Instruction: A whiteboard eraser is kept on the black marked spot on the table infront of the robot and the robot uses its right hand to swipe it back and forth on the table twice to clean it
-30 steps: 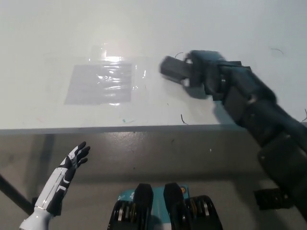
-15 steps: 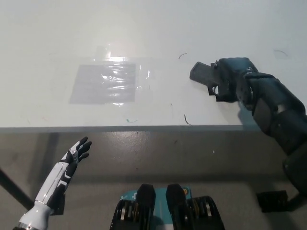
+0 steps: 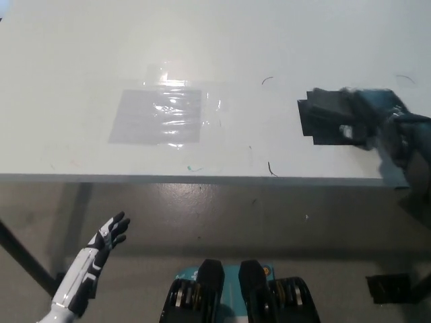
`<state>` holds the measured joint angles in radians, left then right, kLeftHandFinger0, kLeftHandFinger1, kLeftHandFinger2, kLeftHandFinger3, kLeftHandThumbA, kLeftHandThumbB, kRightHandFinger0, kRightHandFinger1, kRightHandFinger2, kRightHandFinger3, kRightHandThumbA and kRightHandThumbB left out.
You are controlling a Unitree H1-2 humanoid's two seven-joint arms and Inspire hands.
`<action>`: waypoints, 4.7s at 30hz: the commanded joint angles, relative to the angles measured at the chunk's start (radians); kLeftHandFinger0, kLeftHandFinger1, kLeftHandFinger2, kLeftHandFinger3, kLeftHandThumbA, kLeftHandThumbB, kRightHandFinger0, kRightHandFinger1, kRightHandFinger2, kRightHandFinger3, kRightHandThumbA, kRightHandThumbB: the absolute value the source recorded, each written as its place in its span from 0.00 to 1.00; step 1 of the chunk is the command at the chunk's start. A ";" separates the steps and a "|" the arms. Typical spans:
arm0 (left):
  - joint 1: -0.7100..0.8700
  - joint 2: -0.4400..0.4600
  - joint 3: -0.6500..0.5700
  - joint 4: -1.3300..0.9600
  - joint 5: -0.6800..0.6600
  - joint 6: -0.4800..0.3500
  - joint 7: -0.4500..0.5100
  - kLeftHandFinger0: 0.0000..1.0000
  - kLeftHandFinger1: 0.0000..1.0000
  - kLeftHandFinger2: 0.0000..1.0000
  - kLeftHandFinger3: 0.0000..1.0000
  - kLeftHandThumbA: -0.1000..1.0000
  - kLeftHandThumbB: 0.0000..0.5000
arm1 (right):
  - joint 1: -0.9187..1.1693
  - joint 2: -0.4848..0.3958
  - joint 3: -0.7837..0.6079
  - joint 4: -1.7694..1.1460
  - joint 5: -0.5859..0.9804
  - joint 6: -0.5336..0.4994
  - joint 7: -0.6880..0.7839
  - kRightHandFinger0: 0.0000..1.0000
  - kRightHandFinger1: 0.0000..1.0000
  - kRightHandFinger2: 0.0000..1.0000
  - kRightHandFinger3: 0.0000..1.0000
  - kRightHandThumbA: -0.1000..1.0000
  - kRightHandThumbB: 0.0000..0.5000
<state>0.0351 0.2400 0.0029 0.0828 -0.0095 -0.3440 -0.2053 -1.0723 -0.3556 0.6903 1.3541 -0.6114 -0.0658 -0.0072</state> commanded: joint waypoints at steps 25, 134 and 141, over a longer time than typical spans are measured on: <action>0.070 -0.023 0.010 -0.010 -0.011 -0.055 0.011 1.00 1.00 1.00 1.00 1.00 0.93 | 0.080 -0.218 -0.002 0.073 -0.033 0.059 0.084 0.34 0.51 0.66 0.89 0.21 0.32; 0.026 0.000 0.003 0.023 0.016 -0.077 0.008 1.00 1.00 1.00 1.00 1.00 0.92 | 0.981 0.075 -0.716 -2.304 1.044 -0.404 0.070 1.00 1.00 1.00 1.00 1.00 0.94; 0.045 -0.013 -0.006 0.035 0.018 -0.101 0.008 1.00 1.00 1.00 1.00 1.00 0.87 | 1.366 0.227 -0.581 -2.262 0.894 -0.395 0.189 1.00 1.00 1.00 1.00 1.00 0.65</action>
<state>0.0779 0.2205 0.0035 0.1501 -0.0087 -0.3638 -0.2046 -0.2900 -0.2610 0.0630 0.0730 -0.1033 0.1339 0.3595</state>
